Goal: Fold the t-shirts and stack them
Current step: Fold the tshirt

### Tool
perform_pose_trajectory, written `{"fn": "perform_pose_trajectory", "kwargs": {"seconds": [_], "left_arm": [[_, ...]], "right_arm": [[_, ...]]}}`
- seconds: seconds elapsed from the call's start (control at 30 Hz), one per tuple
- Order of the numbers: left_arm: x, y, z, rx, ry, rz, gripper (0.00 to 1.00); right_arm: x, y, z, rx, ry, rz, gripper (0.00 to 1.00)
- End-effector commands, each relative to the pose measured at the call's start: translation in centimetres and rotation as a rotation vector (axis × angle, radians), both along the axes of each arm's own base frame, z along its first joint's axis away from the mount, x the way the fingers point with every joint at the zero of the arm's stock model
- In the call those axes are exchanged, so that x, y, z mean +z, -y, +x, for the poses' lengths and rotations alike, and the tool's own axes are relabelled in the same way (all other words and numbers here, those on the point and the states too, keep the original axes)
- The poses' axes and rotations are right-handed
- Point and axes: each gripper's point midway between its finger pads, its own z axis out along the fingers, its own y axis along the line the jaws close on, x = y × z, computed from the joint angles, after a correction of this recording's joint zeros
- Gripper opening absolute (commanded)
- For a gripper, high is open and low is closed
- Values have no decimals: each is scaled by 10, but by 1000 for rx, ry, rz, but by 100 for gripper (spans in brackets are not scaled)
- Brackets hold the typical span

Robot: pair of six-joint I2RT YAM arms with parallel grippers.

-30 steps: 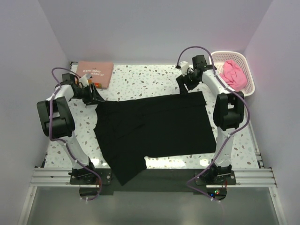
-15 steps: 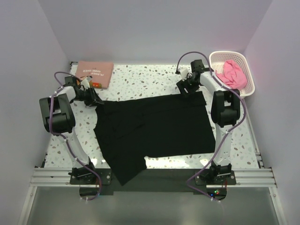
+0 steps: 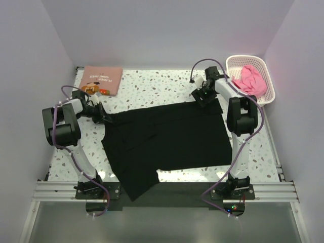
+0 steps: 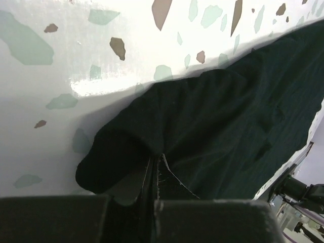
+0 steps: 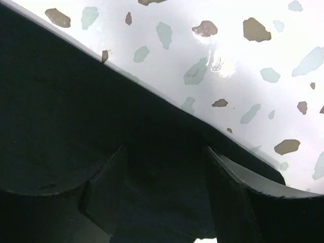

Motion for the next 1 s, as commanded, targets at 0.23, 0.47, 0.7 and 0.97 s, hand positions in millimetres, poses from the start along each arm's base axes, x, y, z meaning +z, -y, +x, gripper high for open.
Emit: {"fn": "perform_pose_trajectory", "kwargs": {"seconds": [0.23,0.47,0.7,0.97], "left_arm": [[-12,-45,40,59,44,197,0],[-20,-62,79,48,79,240,0],[-4,-59,107,-48,184,219,16],[111,-48,90,-309,535,329,70]], "right_arm": [[-3,11,5,3,-1,-69,64],[-5,9,19,-16,27,-60,64],[17,0,31,-29,73,-12,64],[113,-23,-5,63,165,142,71]]}}
